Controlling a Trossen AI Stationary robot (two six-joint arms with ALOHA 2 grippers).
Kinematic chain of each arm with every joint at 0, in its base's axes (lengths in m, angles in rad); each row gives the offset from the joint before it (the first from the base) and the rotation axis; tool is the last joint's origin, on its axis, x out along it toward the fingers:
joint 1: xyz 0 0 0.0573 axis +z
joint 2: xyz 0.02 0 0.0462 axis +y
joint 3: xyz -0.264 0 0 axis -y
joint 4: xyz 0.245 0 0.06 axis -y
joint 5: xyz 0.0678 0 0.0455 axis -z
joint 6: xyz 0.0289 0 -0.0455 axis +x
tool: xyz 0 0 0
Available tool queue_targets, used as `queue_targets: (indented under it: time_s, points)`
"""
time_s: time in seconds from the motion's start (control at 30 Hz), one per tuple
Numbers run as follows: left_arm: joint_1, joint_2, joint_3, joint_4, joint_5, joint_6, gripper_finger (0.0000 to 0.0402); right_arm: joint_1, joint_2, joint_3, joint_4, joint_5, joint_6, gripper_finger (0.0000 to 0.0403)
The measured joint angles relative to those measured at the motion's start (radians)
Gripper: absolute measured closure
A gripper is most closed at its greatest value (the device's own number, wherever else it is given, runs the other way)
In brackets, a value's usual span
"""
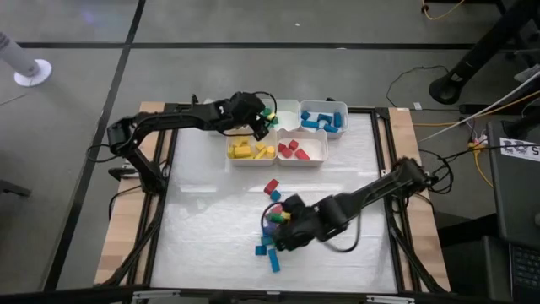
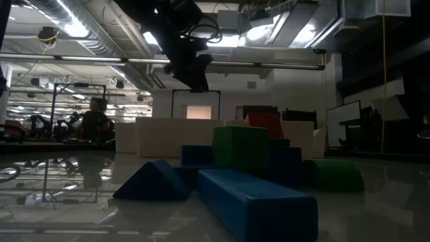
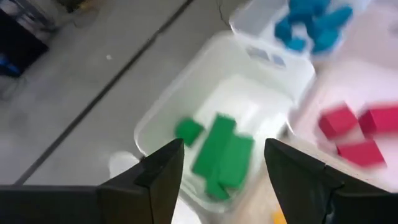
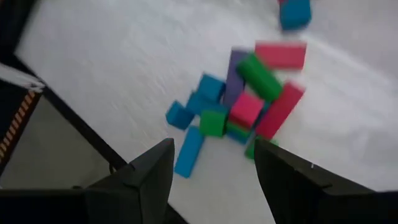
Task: Sort blocks
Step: Put the blue block into the top right bin
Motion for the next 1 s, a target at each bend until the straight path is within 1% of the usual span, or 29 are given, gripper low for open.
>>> queue_targets:
  time_s: [0.1, 0.2, 0.37, 0.5, 0.67, 1.0]
  points:
    - [-0.028, -0.003, 0.0, -0.092, 0.008, 0.001, 0.0194, 0.013, 0.07, 0.0, 0.02, -0.043, 0.094, 0.0181]
    - [-0.06, -0.003, 0.0, -0.198, 0.012, 0.022, 0.0197, 0.027, 0.132, 0.0, 0.077, -0.082, 0.128, 0.0181]
    - [-0.111, -0.003, 0.0, -0.303, 0.011, 0.02, 0.0198, 0.046, 0.216, 0.0, 0.217, -0.084, 0.172, 0.0181]
    - [-0.144, -0.003, 0.0, -0.311, 0.011, 0.016, 0.0198, 0.057, 0.258, 0.0, 0.281, -0.084, 0.206, 0.0181]
    - [-0.178, -0.003, 0.0, -0.304, 0.011, 0.015, 0.0199, 0.071, 0.299, 0.0, 0.278, -0.081, 0.257, 0.0181]
    - [-0.219, -0.004, 0.0, -0.303, 0.011, 0.015, 0.0199, 0.077, 0.37, 0.0, 0.331, -0.075, 0.26, 0.0181]
